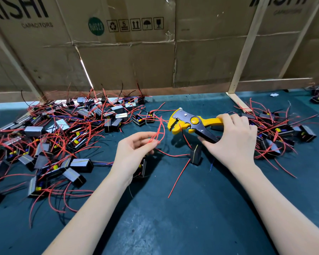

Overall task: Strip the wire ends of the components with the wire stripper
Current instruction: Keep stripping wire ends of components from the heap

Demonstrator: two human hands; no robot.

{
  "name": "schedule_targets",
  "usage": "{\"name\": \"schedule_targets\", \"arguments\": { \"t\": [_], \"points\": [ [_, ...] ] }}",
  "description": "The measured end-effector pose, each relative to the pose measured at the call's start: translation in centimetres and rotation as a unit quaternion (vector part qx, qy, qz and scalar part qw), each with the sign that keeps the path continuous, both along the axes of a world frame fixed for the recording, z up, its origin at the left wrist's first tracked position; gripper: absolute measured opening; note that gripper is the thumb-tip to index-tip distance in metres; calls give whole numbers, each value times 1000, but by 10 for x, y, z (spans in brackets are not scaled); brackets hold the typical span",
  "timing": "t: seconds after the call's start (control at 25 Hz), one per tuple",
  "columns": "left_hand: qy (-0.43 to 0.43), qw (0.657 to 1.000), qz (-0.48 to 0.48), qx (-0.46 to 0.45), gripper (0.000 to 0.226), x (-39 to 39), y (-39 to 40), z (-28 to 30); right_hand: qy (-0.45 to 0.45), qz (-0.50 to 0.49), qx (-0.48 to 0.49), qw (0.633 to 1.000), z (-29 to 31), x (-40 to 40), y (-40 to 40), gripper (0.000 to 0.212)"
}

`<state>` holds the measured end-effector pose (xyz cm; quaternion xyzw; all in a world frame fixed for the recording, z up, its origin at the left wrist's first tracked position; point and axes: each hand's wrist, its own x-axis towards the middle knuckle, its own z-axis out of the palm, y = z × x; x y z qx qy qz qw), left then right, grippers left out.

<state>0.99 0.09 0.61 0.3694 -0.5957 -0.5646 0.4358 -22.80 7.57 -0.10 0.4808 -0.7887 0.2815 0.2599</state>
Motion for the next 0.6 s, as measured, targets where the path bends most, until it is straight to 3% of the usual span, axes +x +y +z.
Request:
{"name": "schedule_targets", "arguments": {
  "t": [0.2,0.6],
  "points": [
    [-41,996,21,-77,9,-4,3,0,-4,8,-23,1000,2,-1,1,64],
    [-39,995,48,-77,17,-3,3,4,-7,-6,-19,1000,3,-1,2,64]
  ]
}}
